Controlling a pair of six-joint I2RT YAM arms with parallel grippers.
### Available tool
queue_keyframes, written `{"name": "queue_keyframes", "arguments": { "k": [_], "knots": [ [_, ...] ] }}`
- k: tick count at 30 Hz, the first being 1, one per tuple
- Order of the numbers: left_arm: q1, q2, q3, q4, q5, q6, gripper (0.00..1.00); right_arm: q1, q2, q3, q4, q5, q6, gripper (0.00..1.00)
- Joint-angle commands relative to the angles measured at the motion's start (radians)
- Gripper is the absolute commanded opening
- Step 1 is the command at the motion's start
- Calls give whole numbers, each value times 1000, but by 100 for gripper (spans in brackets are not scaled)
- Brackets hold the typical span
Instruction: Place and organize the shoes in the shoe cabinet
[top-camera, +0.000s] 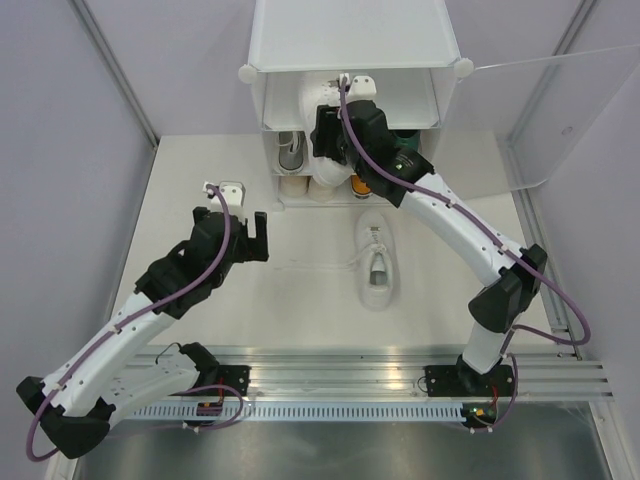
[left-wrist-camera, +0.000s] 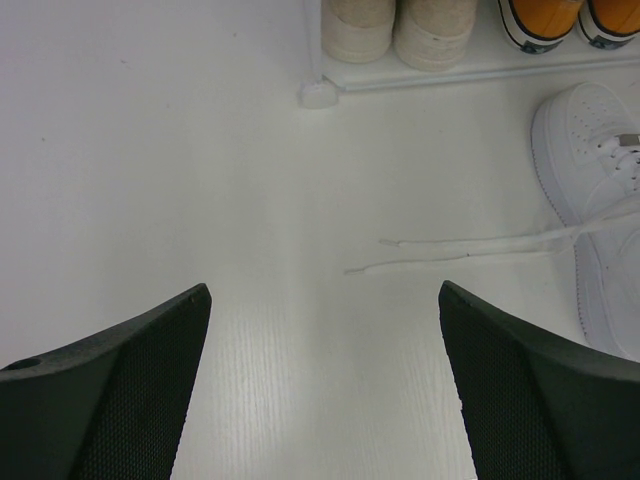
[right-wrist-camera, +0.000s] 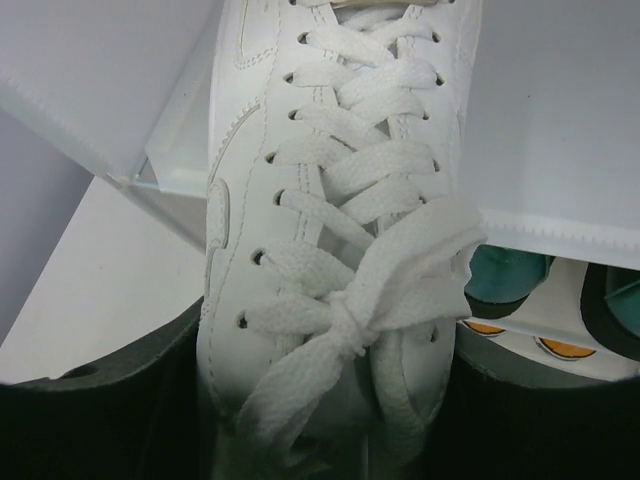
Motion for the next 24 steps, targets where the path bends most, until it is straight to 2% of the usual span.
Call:
{"name": "queue_keyframes", "arguments": {
  "k": [1,16,24],
  "knots": [
    [1,4,-8,50,62,50,96,1,1,149,99,14,-22,16],
    [1,24,-11,55,109,60,96,-5,195,401,98,93,-74,22],
    [1,28,-9,56,128,63,96,-16,259,449,125,151,-109,24]
  ]
}}
